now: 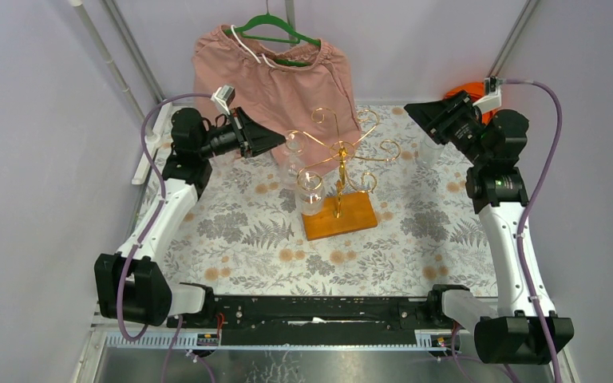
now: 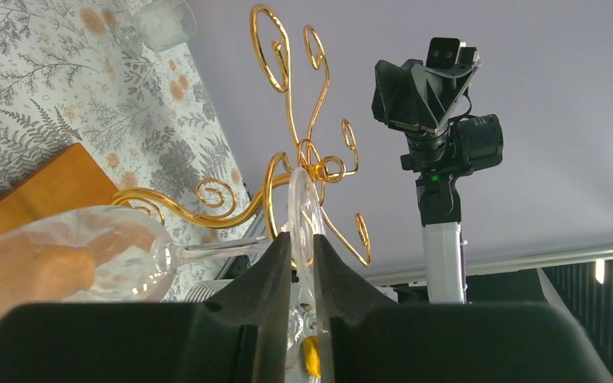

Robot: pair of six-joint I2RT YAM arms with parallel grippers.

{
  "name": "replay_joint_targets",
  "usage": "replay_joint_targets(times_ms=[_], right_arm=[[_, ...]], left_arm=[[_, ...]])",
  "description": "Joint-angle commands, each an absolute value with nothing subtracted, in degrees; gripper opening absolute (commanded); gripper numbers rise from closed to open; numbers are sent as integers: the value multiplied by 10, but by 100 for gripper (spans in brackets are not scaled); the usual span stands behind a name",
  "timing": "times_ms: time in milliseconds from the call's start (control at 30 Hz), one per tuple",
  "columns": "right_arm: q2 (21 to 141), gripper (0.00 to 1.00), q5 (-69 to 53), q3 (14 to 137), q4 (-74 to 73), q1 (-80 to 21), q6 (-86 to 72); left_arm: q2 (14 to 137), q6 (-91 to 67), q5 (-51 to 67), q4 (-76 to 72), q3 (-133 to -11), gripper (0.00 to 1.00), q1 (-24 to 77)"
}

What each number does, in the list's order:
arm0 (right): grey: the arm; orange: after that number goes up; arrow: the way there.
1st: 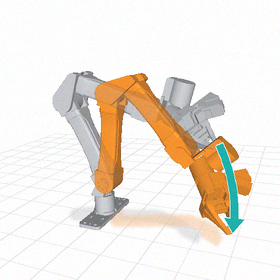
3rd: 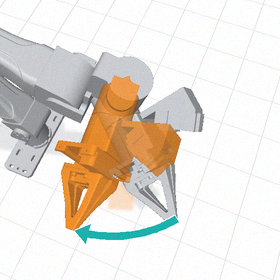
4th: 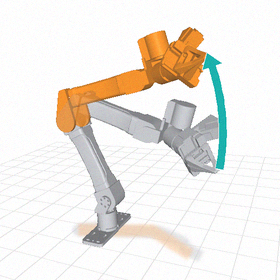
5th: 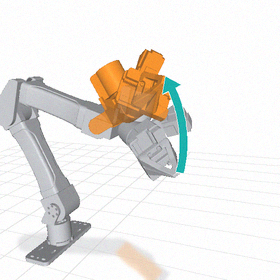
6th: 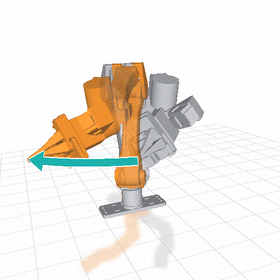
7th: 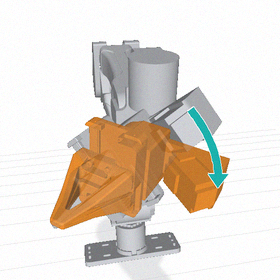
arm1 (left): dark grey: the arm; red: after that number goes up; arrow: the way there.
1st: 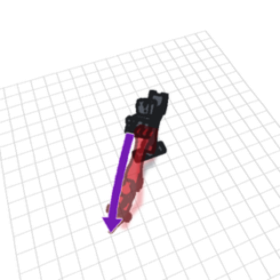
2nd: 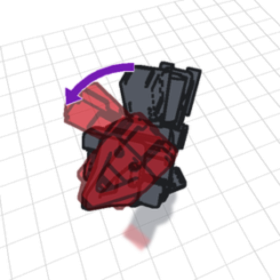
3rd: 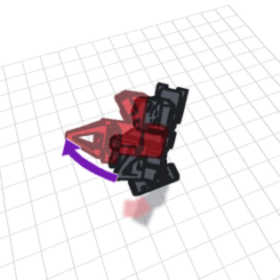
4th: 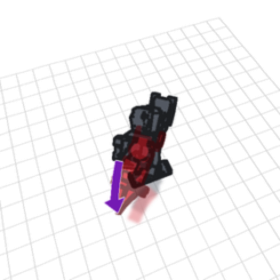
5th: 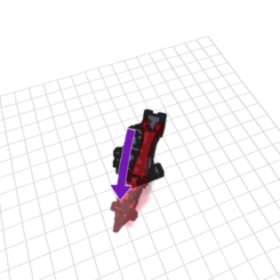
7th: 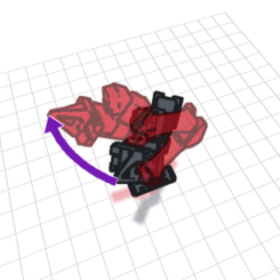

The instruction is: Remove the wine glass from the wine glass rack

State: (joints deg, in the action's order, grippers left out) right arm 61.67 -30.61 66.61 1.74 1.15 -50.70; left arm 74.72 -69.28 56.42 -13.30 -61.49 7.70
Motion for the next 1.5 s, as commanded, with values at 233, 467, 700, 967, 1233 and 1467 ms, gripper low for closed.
replay_joint_targets(times_ms=[233,467,700,967,1233,1467], right_arm=[[586,48,-297,661,16,12,-500],[582,49,-311,658,29,12,-520],[581,50,-325,643,53,12,-544],[581,51,-330,636,57,12,-545],[583,52,-332,626,63,13,-546],[580,52,-334,618,70,12,-549]], left_arm=[[754,-681,566,-132,-615,10,90],[764,-656,570,-57,-640,0,89],[765,-692,567,-23,-661,0,89],[745,-820,564,-101,-630,0,84],[728,-833,555,-84,-648,0,76],[716,-834,549,-84,-652,0,72]])
